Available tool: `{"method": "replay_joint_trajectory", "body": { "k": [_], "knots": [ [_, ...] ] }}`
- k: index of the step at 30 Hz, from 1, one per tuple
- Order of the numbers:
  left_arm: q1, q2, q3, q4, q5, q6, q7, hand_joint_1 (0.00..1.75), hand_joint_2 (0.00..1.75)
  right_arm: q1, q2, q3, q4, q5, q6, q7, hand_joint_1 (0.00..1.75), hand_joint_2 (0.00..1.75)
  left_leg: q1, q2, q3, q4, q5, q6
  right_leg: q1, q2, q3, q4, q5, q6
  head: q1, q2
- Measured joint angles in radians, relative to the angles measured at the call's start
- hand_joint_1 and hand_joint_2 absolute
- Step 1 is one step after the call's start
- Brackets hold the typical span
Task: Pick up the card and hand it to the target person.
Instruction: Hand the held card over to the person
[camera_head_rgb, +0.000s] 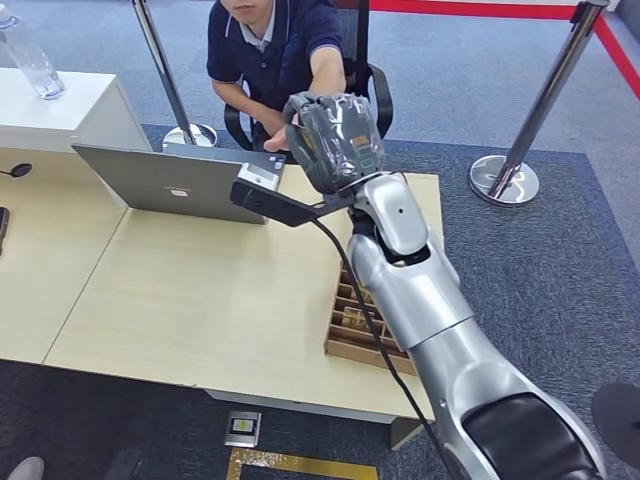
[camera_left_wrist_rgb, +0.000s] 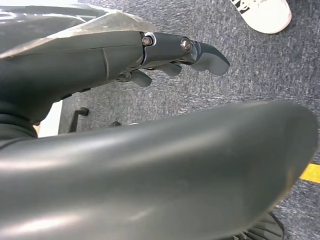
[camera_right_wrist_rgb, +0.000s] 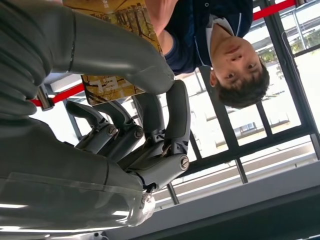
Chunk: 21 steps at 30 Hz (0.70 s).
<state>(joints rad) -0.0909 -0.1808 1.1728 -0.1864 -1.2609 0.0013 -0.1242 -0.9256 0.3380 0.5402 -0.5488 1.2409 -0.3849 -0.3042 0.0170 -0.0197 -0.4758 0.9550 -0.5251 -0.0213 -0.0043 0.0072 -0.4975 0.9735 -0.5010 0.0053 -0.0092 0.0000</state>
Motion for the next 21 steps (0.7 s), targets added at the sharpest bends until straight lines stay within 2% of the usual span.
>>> {"method": "replay_joint_trajectory", "body": {
  "k": [12, 13, 16, 17, 21],
  "knots": [
    [0.000, 0.000, -0.002, 0.001, -0.007, -0.002, -0.008, 0.00, 0.00, 0.000, -0.006, 0.000, 0.046, 0.007, -0.024, 0.026, 1.75, 1.75, 0.000, 0.000, 0.000, 0.000, 0.000, 0.000, 0.000, 0.000, 0.000, 0.000, 0.000, 0.000, 0.000, 0.000],
    [0.000, 0.000, -0.002, 0.001, -0.006, -0.002, -0.008, 0.00, 0.00, 0.000, -0.006, 0.000, 0.050, 0.011, -0.030, 0.031, 1.52, 1.75, 0.000, 0.000, 0.000, 0.000, 0.000, 0.000, 0.000, 0.000, 0.000, 0.000, 0.000, 0.000, 0.000, 0.000],
    [0.000, 0.000, -0.002, 0.001, -0.004, -0.001, -0.008, 0.00, 0.00, 0.000, -0.006, 0.000, 0.064, 0.019, -0.053, 0.044, 0.21, 1.75, 0.000, 0.000, 0.000, 0.000, 0.000, 0.000, 0.000, 0.000, 0.000, 0.000, 0.000, 0.000, 0.000, 0.000],
    [0.000, 0.000, -0.002, 0.001, -0.003, 0.000, -0.007, 0.00, 0.00, 0.000, -0.006, 0.000, 0.068, 0.017, -0.059, 0.047, 0.00, 1.75, 0.000, 0.000, 0.000, 0.000, 0.000, 0.000, 0.000, 0.000, 0.000, 0.000, 0.000, 0.000, 0.000, 0.000],
    [0.000, 0.000, -0.002, 0.001, 0.007, 0.002, -0.001, 0.00, 0.00, 0.005, -0.006, -0.003, 0.071, -0.025, -0.081, 0.052, 0.00, 1.75, 0.000, 0.000, 0.000, 0.000, 0.000, 0.000, 0.000, 0.000, 0.000, 0.000, 0.000, 0.000, 0.000, 0.000]
  ]
}}
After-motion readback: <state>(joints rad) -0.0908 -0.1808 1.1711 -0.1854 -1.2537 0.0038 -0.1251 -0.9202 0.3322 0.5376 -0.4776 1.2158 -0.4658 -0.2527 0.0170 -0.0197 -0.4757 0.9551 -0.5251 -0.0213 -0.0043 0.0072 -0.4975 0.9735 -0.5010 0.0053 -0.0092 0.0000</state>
